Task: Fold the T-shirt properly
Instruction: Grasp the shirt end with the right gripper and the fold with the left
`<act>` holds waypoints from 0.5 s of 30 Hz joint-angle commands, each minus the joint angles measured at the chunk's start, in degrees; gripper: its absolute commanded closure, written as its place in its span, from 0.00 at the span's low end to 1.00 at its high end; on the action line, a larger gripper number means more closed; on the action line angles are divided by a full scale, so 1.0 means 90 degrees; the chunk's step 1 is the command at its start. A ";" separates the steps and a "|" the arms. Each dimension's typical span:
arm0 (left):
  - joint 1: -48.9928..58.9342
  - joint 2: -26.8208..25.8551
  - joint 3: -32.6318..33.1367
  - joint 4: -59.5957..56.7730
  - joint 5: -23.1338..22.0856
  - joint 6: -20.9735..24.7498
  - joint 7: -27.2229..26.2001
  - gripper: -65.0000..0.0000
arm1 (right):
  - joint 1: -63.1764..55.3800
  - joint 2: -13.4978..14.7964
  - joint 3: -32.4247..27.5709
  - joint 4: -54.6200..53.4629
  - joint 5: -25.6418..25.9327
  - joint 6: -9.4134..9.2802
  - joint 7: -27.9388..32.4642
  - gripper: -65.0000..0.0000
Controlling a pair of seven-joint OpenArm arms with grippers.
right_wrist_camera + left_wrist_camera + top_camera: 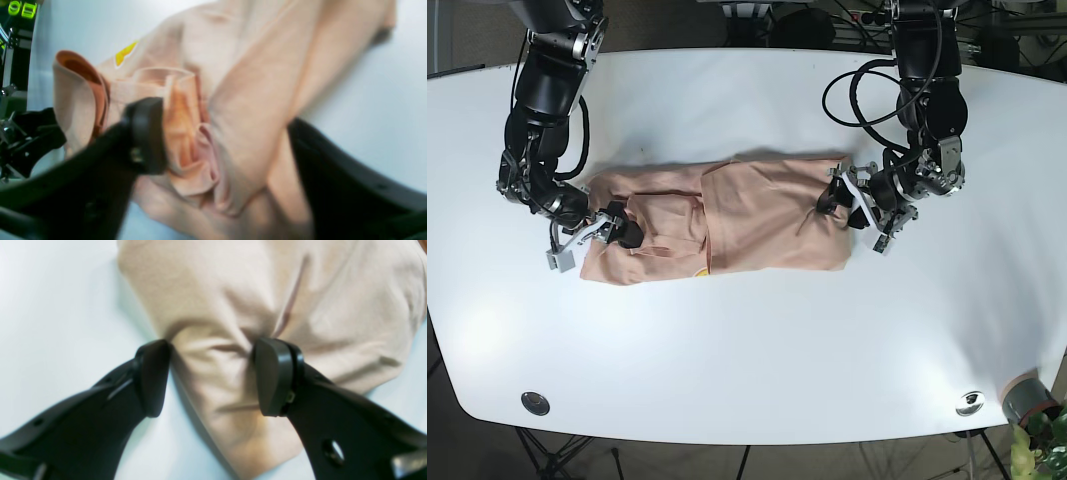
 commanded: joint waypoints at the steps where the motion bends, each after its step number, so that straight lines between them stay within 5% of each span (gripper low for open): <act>1: -0.0106 -0.0035 -0.0009 0.0093 -0.0077 -0.0039 -0.0045 0.42 | 0.0105 0.0093 -0.0002 0.0084 0.0084 0.0033 0.0151 0.75; 4: -0.0116 -0.0025 -0.0009 0.0083 -0.0077 -0.0019 -0.0045 0.42 | 0.0105 0.0113 -0.0002 0.0113 0.0084 0.0023 0.0151 0.99; 9: -0.0145 0.0004 -0.0009 0.0074 -0.0077 0.0000 -0.0015 0.42 | -0.0140 0.0162 0.0008 0.0817 0.0084 -0.0036 0.0063 0.97; 15: -0.0145 0.0131 -0.0009 0.0074 -0.0067 0.0000 -0.0015 0.42 | -0.0706 0.0181 -0.0021 0.2721 0.0143 -0.0797 -0.0347 0.97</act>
